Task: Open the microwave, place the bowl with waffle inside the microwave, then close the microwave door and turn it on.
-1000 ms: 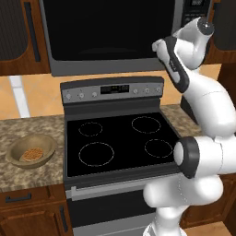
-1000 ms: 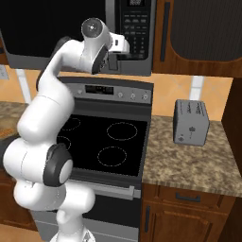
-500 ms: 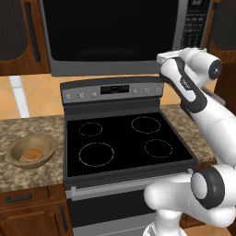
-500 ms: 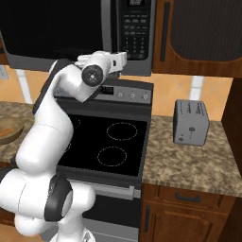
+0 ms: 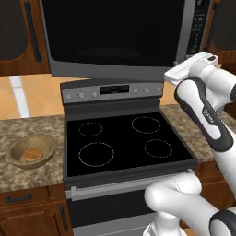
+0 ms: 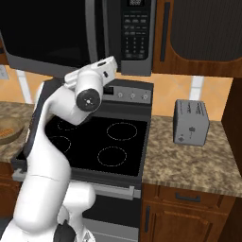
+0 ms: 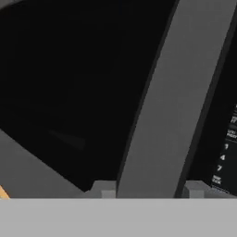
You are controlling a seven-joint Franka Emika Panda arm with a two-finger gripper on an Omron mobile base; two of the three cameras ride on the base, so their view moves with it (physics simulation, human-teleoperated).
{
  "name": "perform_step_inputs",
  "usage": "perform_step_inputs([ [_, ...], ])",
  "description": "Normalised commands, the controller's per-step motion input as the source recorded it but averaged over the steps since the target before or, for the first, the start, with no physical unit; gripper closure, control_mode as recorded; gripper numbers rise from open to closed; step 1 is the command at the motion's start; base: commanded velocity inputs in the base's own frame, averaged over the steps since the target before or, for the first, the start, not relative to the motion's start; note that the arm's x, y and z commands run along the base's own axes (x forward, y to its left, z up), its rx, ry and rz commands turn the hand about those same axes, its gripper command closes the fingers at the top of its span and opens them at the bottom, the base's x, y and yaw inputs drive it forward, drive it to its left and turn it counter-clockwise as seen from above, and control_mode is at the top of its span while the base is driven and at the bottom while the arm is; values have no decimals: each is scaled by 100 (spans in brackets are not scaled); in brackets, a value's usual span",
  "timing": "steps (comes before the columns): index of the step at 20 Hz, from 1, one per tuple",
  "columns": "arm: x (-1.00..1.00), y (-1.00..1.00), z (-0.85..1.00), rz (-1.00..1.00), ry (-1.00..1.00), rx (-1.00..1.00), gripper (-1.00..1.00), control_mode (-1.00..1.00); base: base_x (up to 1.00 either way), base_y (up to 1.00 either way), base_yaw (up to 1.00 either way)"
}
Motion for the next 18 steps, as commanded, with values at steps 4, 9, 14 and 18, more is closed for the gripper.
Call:
perform_step_inputs([
  [4,-100,86,22,16,10,-48,100,-100,0,0,0],
  [9,-100,99,18,14,9,-55,100,-100,0,0,0],
  [14,-100,99,13,13,8,-55,100,-100,0,0,0],
  [18,-100,100,7,10,11,-56,-100,-100,0,0,0],
])
